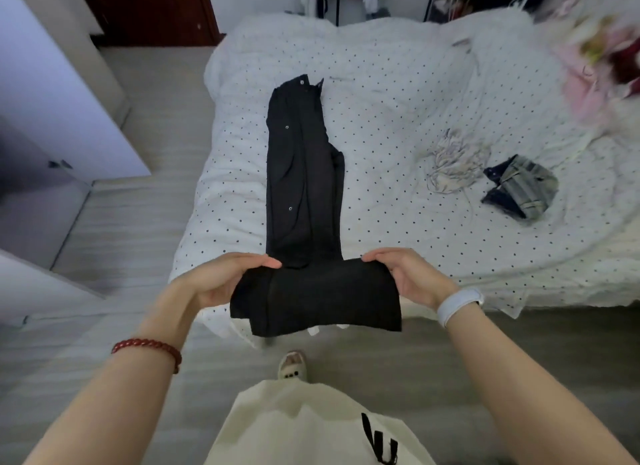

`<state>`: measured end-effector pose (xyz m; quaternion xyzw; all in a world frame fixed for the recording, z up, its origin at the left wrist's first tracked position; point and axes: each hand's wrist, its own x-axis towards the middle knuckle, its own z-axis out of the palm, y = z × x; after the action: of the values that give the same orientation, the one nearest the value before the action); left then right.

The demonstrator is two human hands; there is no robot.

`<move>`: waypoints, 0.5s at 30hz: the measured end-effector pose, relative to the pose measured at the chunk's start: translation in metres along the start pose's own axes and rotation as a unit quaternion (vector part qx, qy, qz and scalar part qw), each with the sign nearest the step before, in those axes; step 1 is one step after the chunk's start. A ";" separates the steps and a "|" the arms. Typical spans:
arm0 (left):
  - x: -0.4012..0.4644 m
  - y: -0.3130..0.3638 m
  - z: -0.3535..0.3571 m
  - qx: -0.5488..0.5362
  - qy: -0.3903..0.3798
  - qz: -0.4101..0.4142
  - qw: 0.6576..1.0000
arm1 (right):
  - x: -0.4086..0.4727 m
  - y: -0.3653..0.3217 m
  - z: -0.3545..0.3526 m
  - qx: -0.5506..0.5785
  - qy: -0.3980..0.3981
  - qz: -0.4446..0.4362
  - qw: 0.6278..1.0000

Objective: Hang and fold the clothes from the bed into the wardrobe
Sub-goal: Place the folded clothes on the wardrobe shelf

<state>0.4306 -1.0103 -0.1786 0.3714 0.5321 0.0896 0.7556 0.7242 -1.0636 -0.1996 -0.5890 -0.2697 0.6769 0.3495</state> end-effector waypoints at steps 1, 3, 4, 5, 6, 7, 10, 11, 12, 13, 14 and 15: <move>-0.002 0.016 -0.008 -0.009 -0.008 0.012 1.000 | 0.003 -0.016 -0.001 0.021 0.007 -0.023 0.999; -0.002 0.046 -0.023 -0.066 -0.016 0.050 0.996 | 0.013 -0.046 -0.002 0.064 0.020 -0.062 0.996; 0.000 0.061 -0.028 -0.092 -0.016 0.065 0.994 | 0.020 -0.061 -0.002 0.082 0.016 -0.074 0.994; 0.005 0.078 -0.032 -0.108 -0.006 0.074 0.991 | 0.028 -0.076 0.000 0.096 0.006 -0.079 0.992; 0.011 0.096 -0.035 -0.120 0.007 0.080 0.989 | 0.039 -0.091 0.002 0.098 -0.004 -0.080 0.992; 0.019 0.110 -0.036 -0.125 0.026 0.081 0.988 | 0.050 -0.102 0.004 0.093 -0.009 -0.076 0.993; 0.057 0.151 -0.048 -0.120 0.085 0.068 0.987 | 0.092 -0.132 0.016 0.076 0.036 -0.065 0.994; 0.074 0.166 -0.056 -0.117 0.099 0.061 0.986 | 0.113 -0.144 0.021 0.081 0.070 -0.062 0.992; 0.090 0.178 -0.063 -0.113 0.109 0.051 0.986 | 0.132 -0.152 0.025 0.095 0.101 -0.056 0.989; 0.107 0.190 -0.072 -0.110 0.121 0.042 0.986 | 0.154 -0.160 0.028 0.109 0.126 -0.043 0.985; 0.123 0.204 -0.080 -0.113 0.127 0.036 0.985 | 0.176 -0.170 0.032 0.121 0.146 -0.027 0.981; 0.138 0.213 -0.086 -0.117 0.134 0.026 0.984 | 0.195 -0.176 0.034 0.119 0.164 -0.009 0.979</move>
<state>0.4688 -0.7458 -0.1538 0.2786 0.6046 0.2203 0.7130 0.7062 -0.8002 -0.1758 -0.6439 -0.1317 0.5954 0.4621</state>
